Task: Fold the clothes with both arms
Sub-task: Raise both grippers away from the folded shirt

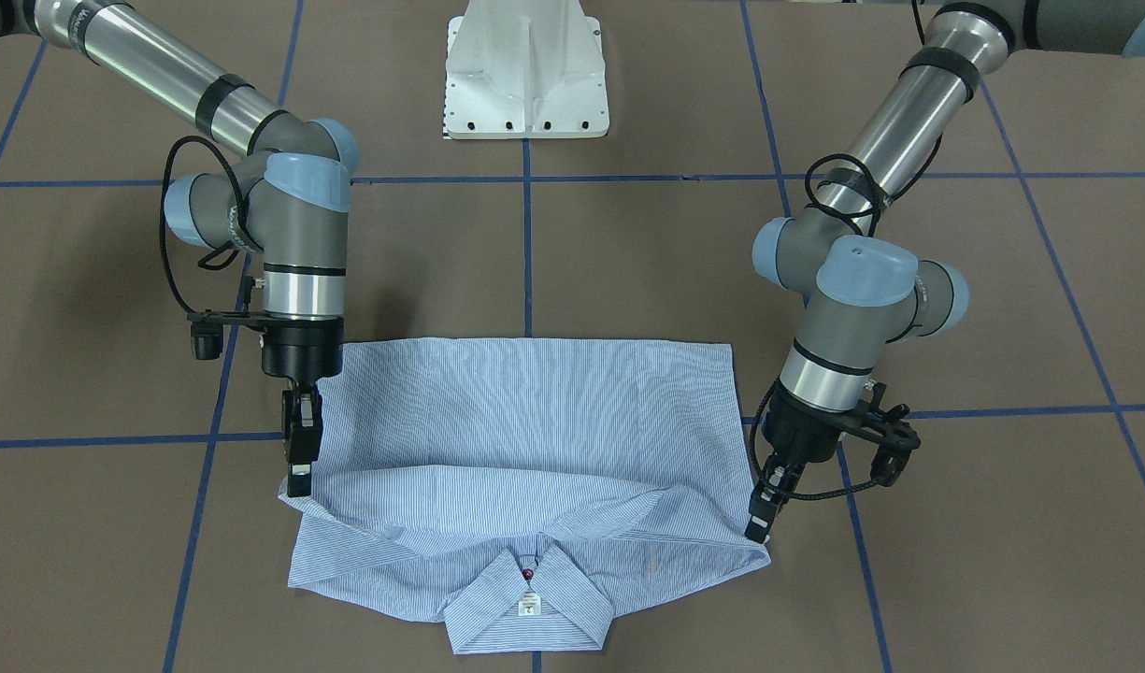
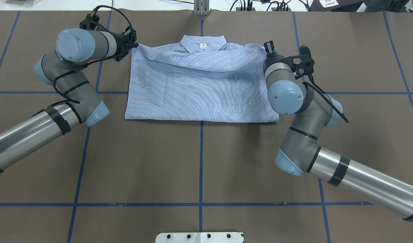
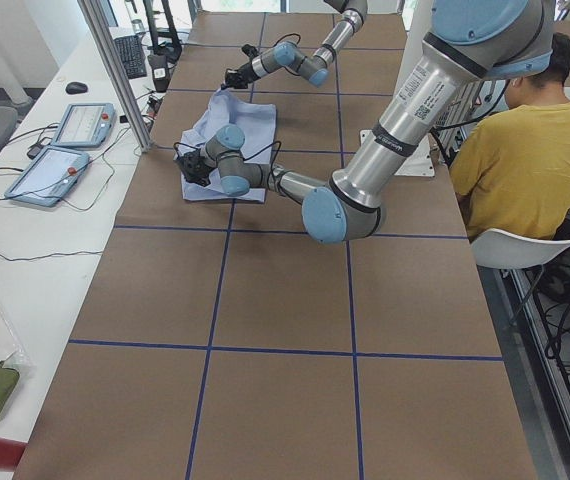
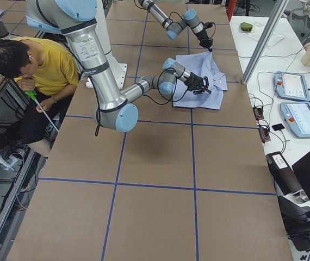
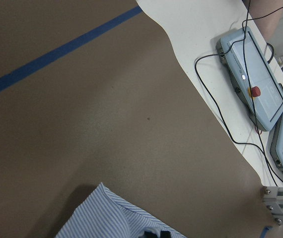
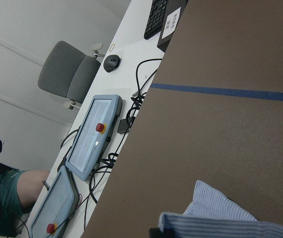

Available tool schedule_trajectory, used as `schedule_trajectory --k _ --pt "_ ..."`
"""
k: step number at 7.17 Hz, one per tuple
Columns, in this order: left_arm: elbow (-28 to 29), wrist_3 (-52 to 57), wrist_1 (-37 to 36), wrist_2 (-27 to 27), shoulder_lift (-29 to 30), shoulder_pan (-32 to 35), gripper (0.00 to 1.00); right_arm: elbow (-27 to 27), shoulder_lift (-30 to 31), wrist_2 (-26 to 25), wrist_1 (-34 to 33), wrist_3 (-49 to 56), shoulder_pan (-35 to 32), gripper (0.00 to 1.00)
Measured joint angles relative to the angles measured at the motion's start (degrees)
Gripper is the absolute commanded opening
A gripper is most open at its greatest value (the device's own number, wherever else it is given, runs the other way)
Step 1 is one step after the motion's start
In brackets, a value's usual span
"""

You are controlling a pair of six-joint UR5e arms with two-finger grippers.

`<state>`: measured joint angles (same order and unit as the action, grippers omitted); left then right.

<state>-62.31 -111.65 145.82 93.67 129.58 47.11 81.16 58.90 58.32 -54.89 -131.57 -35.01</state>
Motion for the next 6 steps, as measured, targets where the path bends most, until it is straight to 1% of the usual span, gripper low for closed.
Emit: schedule_trajectory --k 1,2,3,4,5,6 --pt "1.09 0.51 0.07 -0.41 0.71 0.00 0.28 -1.92 -0.93 0.62 0.14 0.00 -0.01 0.00" --pt "2.52 1.08 0.15 -1.23 1.58 0.00 0.40 -4.18 -1.96 1.06 0.22 0.00 -0.05 0.00" --pt "3.33 1.38 0.21 -1.76 2.08 0.04 0.58 -5.76 -2.55 1.52 0.27 0.02 -0.37 0.19" --pt "3.93 2.21 0.24 -1.99 2.35 0.14 0.65 -6.86 -2.79 2.74 0.30 0.08 -1.37 0.32" --pt "4.51 4.02 0.25 -2.19 2.52 0.57 0.65 -7.69 -2.90 4.97 0.35 0.14 -2.95 0.55" --pt "4.78 5.64 0.25 -2.34 2.57 1.46 0.65 -8.14 -3.07 7.46 0.95 0.15 -4.52 0.70"
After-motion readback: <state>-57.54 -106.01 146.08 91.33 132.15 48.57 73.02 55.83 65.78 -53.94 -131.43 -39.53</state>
